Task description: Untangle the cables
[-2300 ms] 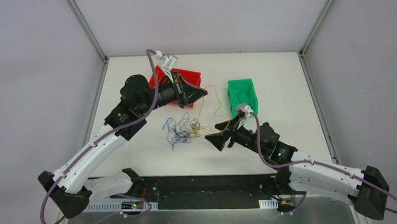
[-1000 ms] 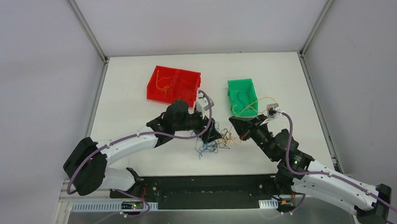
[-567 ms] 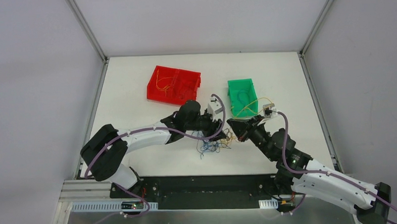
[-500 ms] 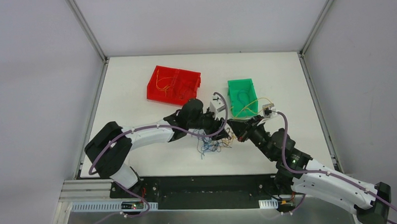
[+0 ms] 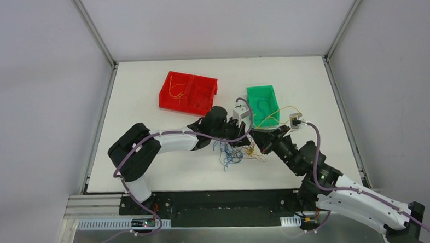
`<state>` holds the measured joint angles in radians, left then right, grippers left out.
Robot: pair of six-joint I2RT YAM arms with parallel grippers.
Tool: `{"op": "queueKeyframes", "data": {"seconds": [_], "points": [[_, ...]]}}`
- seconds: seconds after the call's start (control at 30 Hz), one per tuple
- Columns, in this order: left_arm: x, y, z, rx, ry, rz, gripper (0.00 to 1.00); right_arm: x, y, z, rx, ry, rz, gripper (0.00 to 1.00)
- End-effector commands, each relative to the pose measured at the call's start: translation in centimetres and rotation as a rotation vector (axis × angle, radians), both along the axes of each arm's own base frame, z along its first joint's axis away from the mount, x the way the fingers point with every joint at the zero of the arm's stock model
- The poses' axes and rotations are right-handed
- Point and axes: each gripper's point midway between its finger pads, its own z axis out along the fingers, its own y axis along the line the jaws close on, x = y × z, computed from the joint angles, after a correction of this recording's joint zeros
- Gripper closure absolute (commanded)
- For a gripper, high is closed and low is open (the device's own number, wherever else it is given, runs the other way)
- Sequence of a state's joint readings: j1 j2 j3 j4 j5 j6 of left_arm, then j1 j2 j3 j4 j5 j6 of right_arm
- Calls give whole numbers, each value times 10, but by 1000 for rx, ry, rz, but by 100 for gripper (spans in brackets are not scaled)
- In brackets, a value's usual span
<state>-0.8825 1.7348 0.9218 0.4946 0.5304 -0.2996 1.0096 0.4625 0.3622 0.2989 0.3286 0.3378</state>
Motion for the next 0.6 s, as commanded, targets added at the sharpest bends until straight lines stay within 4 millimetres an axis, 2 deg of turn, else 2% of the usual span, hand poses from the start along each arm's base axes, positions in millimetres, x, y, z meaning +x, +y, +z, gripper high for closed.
{"op": "queueKeyframes", "data": {"seconds": [0.0, 0.1, 0.17, 0.23, 0.3, 0.37, 0.4, 0.47, 0.57], "points": [[6, -6, 37, -96, -28, 38, 100, 3, -18, 24, 87, -32, -67, 100], [17, 15, 44, -65, -90, 152, 100, 14, -49, 21, 118, -13, -222, 100], [31, 39, 48, -18, -117, 279, 100, 21, -74, 19, 143, 6, -345, 100], [53, 71, 48, 17, -123, 447, 100, 25, -103, 16, 167, 29, -477, 100], [67, 104, 56, -6, -101, 588, 100, 27, -130, 12, 190, 50, -598, 100], [79, 141, 53, -28, -51, 720, 100, 25, -155, 10, 233, 62, -696, 100], [84, 156, 58, -52, -37, 776, 100, 25, -162, 9, 243, 66, -726, 100], [89, 184, 61, -61, -34, 876, 100, 22, -176, 7, 279, 71, -777, 100], [86, 213, 71, -50, -87, 975, 100, 17, -196, 6, 327, 76, -843, 100]]}}
